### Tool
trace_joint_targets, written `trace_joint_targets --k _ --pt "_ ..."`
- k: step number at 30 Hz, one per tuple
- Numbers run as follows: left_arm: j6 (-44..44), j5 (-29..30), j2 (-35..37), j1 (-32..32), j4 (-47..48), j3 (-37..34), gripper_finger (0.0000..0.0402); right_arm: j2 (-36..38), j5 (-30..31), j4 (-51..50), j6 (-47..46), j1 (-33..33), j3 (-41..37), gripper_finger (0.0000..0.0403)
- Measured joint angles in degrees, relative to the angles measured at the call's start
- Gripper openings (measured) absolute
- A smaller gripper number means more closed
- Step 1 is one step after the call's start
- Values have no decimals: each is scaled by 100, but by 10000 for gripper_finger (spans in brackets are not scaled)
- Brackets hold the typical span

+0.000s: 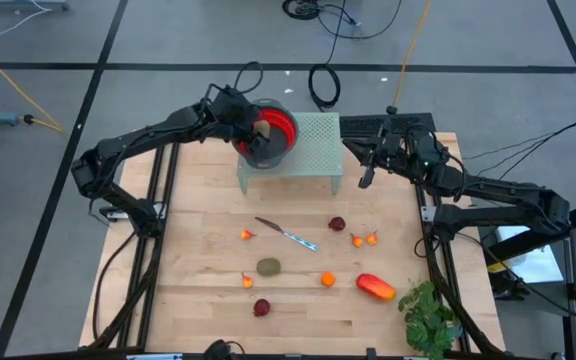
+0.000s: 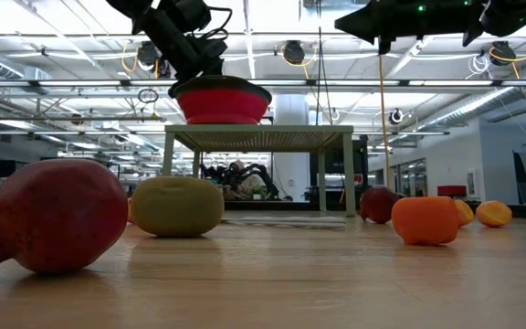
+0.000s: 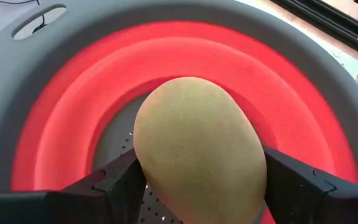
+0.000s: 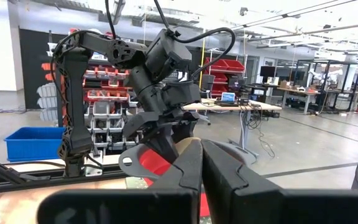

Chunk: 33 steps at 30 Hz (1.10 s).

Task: Pick & Place Fruit
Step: Put the kiwi into the red strainer bowl, then put the mango into the red strainer bowl

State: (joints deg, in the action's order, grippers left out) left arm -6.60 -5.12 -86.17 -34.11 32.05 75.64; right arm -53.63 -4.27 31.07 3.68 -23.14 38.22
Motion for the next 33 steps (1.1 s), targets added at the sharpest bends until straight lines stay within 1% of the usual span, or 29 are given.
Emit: trace_joint_targets --k 4,14,17,19,22,27,30,33 --pt "45 0 0 4 45 0 285 0 0 2 0 0 0 1" --pt "91 6 2 0 129 0 291 -2 0 61 0 0 0 1" --pt "284 20 2 0 117 37 294 -2 0 73 0 0 0 1" --pt "381 27 0 0 264 261 294 -2 0 96 0 0 0 1" --pt "546 87 7 13 513 843 294 -2 -4 101 -26 0 0 1" --pt "528 142 9 131 1405 1911 294 -2 -22 101 -680 0 0 4" --pt "456 428 13 285 2123 2434 288 -2 -26 94 -932 0 0 4" --pt "458 823 13 480 2700 2741 265 -2 -41 90 -1071 0 0 4"
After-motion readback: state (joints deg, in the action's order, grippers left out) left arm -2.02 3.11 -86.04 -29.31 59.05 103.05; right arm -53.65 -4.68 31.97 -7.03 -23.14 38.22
